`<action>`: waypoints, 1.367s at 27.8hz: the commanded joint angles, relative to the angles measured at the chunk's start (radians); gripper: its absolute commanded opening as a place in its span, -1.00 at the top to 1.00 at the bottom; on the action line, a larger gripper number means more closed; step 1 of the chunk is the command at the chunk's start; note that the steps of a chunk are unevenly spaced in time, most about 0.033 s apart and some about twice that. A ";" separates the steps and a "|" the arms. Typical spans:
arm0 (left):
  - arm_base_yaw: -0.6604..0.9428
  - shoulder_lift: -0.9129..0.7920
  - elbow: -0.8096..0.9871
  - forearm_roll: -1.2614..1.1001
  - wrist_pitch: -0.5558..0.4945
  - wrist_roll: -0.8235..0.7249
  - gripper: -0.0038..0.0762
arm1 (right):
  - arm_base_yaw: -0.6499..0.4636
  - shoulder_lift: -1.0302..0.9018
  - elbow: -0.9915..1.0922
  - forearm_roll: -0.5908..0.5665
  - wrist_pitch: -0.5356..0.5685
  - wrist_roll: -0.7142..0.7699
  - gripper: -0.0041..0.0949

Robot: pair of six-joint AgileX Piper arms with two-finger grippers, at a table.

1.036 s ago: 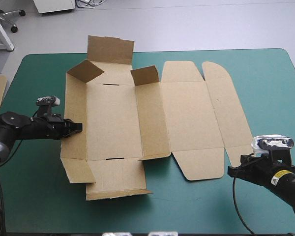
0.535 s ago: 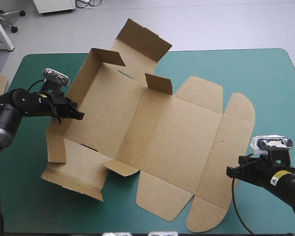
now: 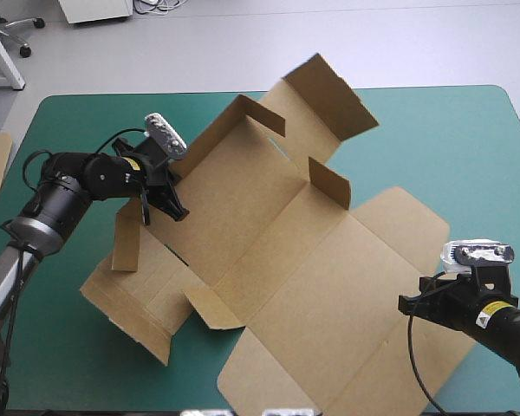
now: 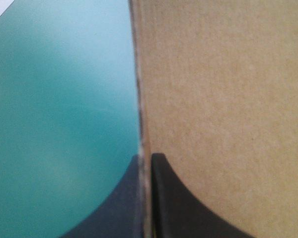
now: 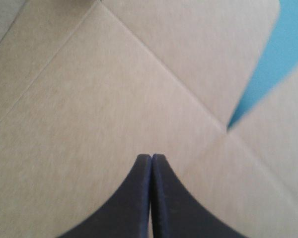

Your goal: Fold the box

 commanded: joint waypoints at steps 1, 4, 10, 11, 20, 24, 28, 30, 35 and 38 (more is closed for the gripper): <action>-0.104 -0.035 -0.032 0.073 -0.079 -0.015 0.94 | -0.007 0.002 -0.033 0.005 -0.044 -0.013 0.99; -0.159 -0.035 -0.032 0.272 -0.155 -0.107 0.94 | -0.007 0.002 -0.033 0.008 -0.044 -0.013 0.99; -0.164 -0.010 -0.034 0.585 -0.254 -0.242 0.94 | -0.007 0.002 -0.033 0.010 -0.044 -0.013 0.99; -0.164 -0.004 -0.036 0.614 -0.263 -0.253 0.94 | -0.007 0.002 -0.033 0.010 -0.044 -0.013 0.99; -0.221 0.026 -0.052 0.732 -0.310 -0.267 0.94 | -0.007 0.004 -0.033 0.010 -0.043 -0.013 0.99; -0.286 0.026 -0.052 0.740 -0.260 -0.269 0.94 | -0.007 0.014 -0.033 0.012 -0.043 -0.013 0.99; -0.366 0.022 -0.052 0.741 -0.213 -0.269 0.94 | -0.007 0.030 -0.033 0.017 -0.049 -0.013 0.99; -0.403 0.017 -0.052 0.748 -0.209 -0.269 0.94 | -0.007 0.032 -0.033 0.017 -0.065 -0.013 0.99; -0.471 0.015 -0.046 0.796 -0.190 -0.278 0.94 | -0.007 0.032 -0.033 0.015 -0.090 -0.021 0.98; -0.475 0.015 -0.038 0.808 -0.179 -0.281 0.94 | -0.007 0.032 -0.033 0.015 -0.093 -0.025 0.98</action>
